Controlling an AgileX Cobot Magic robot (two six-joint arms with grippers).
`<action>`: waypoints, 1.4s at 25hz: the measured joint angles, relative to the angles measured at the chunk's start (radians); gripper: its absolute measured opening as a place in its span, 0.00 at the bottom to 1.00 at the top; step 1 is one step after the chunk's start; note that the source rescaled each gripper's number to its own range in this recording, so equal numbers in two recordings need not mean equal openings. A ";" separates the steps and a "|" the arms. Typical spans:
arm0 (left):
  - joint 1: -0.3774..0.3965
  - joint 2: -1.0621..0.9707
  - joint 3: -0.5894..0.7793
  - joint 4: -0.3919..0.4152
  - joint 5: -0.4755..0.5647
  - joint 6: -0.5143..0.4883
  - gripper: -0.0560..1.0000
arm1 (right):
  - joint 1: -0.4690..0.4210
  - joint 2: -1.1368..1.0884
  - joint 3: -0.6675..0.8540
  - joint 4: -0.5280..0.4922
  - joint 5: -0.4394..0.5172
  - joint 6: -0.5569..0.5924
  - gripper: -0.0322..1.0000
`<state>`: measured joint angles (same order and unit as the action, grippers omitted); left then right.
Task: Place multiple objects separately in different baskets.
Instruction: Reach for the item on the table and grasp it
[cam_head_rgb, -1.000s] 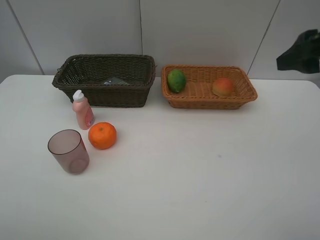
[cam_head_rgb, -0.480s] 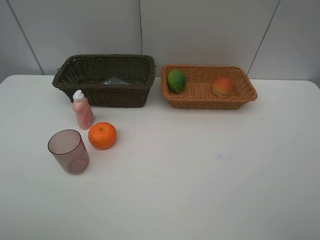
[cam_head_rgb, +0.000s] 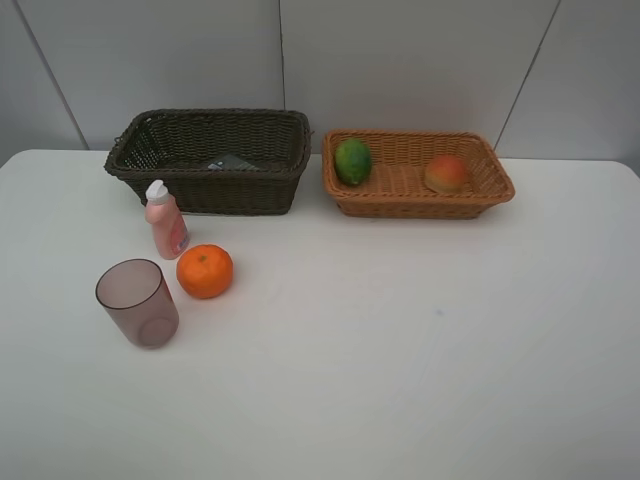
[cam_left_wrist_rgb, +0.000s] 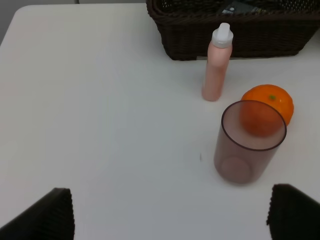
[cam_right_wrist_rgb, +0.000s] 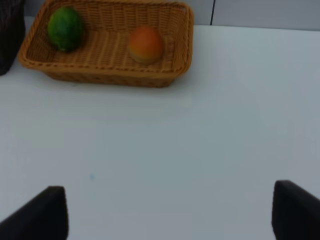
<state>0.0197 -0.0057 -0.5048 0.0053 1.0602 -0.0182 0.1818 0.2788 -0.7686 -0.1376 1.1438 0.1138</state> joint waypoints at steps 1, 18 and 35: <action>0.000 0.000 0.000 0.000 0.000 0.000 1.00 | 0.000 -0.015 0.003 -0.003 0.000 0.000 0.89; 0.000 0.000 0.000 0.000 -0.001 0.000 1.00 | 0.000 -0.187 0.244 -0.003 -0.076 -0.003 0.89; 0.000 0.000 0.000 0.000 -0.001 0.000 1.00 | 0.000 -0.194 0.244 0.051 -0.077 -0.035 0.89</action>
<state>0.0197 -0.0057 -0.5048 0.0053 1.0594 -0.0182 0.1818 0.0847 -0.5249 -0.0863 1.0670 0.0786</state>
